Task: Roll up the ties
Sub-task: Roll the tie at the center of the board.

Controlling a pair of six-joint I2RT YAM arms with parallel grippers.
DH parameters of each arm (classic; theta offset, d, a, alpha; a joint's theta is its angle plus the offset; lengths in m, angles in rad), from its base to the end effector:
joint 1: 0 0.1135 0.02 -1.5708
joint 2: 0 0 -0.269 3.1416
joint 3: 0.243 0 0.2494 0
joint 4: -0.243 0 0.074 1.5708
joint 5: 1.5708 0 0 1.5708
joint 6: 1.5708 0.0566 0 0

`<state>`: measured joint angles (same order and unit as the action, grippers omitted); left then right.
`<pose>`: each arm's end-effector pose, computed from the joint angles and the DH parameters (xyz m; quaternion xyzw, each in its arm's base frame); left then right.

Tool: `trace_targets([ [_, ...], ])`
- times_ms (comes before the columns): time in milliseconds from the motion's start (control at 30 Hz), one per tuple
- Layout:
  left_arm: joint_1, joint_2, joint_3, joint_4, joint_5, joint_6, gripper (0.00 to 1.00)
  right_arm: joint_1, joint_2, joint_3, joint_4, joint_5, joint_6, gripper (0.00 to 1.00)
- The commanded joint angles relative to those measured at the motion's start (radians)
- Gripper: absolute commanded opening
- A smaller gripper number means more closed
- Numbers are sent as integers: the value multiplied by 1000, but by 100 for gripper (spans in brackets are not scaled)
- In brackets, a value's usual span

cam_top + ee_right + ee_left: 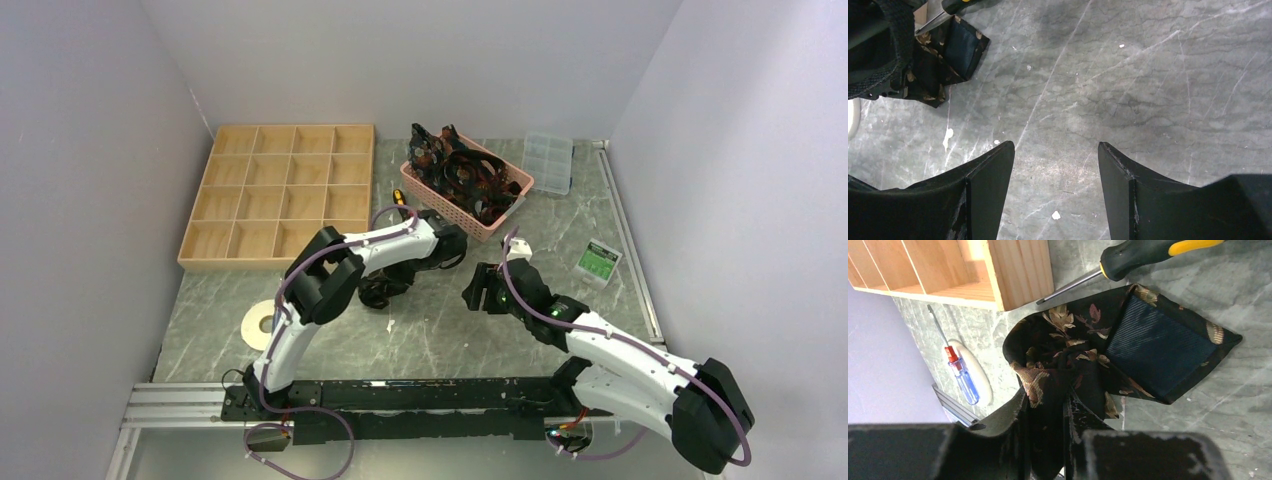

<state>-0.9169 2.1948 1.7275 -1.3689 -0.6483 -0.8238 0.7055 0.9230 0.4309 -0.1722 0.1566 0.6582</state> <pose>0.2638 -0.2880 0.1614 0.0858 0.9366 0.2994 0.1605 0.1592 0.1240 0.1864 0.0131 0.8968 0.2205 0.3833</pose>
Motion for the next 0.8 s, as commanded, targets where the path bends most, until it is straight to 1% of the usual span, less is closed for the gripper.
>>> trace_targets([
  [0, -10, 34, 30, 102, 79, 2, 28, -5, -17, -10, 17, 7, 1, 67],
  [133, -15, 13, 19, 162, 123, 28, 42, -5, -25, -12, 7, 10, 1, 67],
  [200, -22, 5, 14, 183, 134, 32, 50, -5, -27, -14, 4, 11, 0, 67],
  [233, -24, 0, 12, 192, 140, 32, 53, -5, -29, -13, 1, 10, 1, 67],
  [467, -28, -59, -29, 244, 161, 26, 59, -6, -28, -11, -7, 9, -4, 67],
  [500, -27, -76, -40, 249, 160, 21, 61, -5, -25, -9, -6, 7, -6, 67],
  [633, -27, -172, -86, 282, 160, 12, 67, -5, -13, -5, 4, -13, -9, 67],
  [767, -26, -293, -147, 316, 166, 0, 69, -6, 11, 14, 21, -52, -15, 69],
])
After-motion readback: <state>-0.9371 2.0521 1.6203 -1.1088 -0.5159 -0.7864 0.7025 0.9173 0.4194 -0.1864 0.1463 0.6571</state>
